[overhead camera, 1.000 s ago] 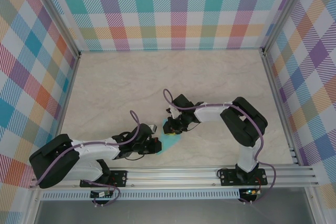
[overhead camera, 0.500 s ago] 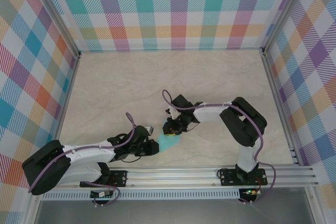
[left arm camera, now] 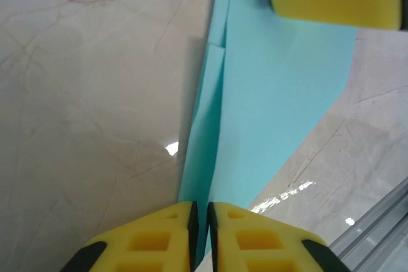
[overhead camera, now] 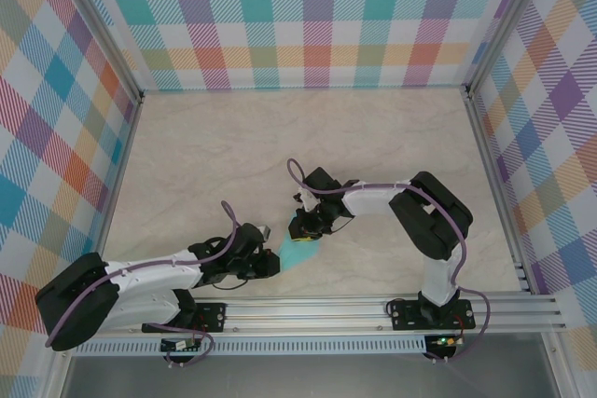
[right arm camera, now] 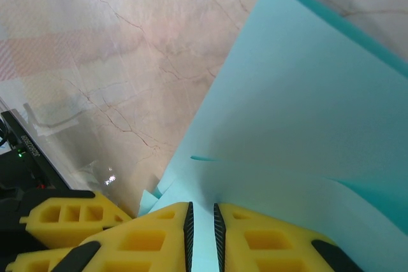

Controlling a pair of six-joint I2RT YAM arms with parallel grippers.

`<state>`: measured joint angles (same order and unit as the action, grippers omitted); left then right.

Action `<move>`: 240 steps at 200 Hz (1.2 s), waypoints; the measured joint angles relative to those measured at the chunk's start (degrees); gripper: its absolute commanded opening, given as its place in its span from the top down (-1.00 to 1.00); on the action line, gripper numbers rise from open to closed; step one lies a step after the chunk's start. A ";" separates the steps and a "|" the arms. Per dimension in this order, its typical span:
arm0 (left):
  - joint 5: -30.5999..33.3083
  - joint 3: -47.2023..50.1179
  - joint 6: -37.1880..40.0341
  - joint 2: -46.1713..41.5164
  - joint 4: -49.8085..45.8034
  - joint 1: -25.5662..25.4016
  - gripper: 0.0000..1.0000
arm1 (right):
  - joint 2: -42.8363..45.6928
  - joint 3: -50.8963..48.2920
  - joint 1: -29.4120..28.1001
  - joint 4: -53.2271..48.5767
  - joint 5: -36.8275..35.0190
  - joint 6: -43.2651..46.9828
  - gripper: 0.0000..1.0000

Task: Fold a paper plane with a square sheet of paper (pick it up from the middle)
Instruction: Fourth fold the wing at the center of the table.

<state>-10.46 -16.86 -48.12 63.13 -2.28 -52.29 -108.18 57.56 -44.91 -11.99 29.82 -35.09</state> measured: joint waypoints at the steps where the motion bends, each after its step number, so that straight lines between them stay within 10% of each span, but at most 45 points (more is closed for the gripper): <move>1: 0.04 -0.11 0.24 -0.22 -0.37 0.00 0.36 | 0.00 0.00 0.00 -0.04 0.00 0.00 0.61; 39: 3.21 -2.14 -0.96 -9.90 -13.66 0.00 0.13 | -0.11 0.37 0.00 -0.63 -0.07 0.42 0.61; 78: 4.46 -5.81 -1.79 -15.15 -20.13 0.00 0.44 | -0.26 0.72 0.00 -1.18 -0.24 1.05 0.61; 240: -1.07 -9.84 -1.99 7.23 -4.44 0.39 0.72 | -0.28 0.74 0.00 -1.25 -0.24 1.29 0.60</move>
<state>-11.53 -26.70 -50.11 70.37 -6.72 -51.90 -108.47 58.30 -44.91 -13.23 29.58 -33.80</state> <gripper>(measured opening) 0.141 0.196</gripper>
